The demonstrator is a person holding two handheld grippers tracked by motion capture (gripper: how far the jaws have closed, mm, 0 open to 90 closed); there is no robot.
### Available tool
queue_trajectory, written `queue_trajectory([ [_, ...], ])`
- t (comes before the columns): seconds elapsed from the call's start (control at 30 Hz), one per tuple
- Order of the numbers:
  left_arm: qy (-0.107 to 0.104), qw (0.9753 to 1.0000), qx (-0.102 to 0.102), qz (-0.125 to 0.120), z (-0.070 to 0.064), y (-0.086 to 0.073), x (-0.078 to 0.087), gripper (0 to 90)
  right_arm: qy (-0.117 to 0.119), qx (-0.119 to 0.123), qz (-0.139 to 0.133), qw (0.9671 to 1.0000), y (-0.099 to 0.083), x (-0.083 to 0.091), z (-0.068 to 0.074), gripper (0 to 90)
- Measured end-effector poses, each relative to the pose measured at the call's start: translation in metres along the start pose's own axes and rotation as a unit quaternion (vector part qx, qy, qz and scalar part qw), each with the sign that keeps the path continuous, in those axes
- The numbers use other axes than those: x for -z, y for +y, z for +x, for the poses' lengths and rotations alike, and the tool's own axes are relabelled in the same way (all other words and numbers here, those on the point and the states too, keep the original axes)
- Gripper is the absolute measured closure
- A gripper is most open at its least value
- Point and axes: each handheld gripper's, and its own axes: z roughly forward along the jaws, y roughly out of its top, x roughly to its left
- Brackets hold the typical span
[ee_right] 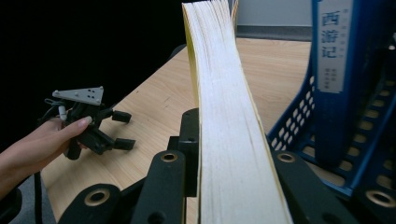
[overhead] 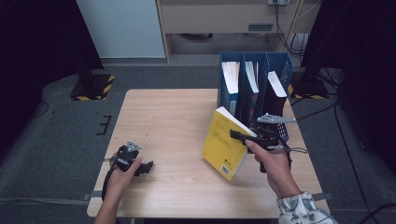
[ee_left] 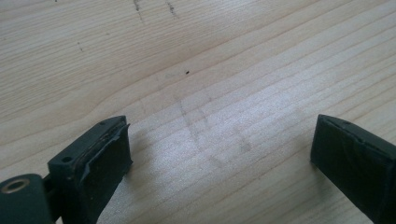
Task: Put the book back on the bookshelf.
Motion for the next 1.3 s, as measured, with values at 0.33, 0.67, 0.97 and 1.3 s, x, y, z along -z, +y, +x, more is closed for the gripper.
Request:
queue_trajectory([
  [0.33, -0.003, 1.0000, 0.004, 0.000, 0.000, 0.000, 0.000, 3.5, -0.017, -0.015, -0.010, 0.9997, -0.006, 0.024, -0.016, 75.1],
  [0.67, -0.005, 1.0000, 0.006, 0.000, 0.000, -0.001, -0.001, 3.3, -0.026, -0.031, -0.017, 0.9990, -0.008, 0.041, -0.029, 75.1],
  [0.97, -0.005, 1.0000, 0.006, -0.001, 0.000, -0.001, -0.001, 3.0, -0.031, -0.042, -0.024, 0.9984, -0.008, 0.055, -0.038, 75.1],
  [1.3, -0.006, 1.0000, 0.005, -0.001, -0.001, -0.001, -0.001, 2.7, -0.042, -0.048, -0.029, 0.9976, -0.009, 0.072, -0.046, 75.0],
])
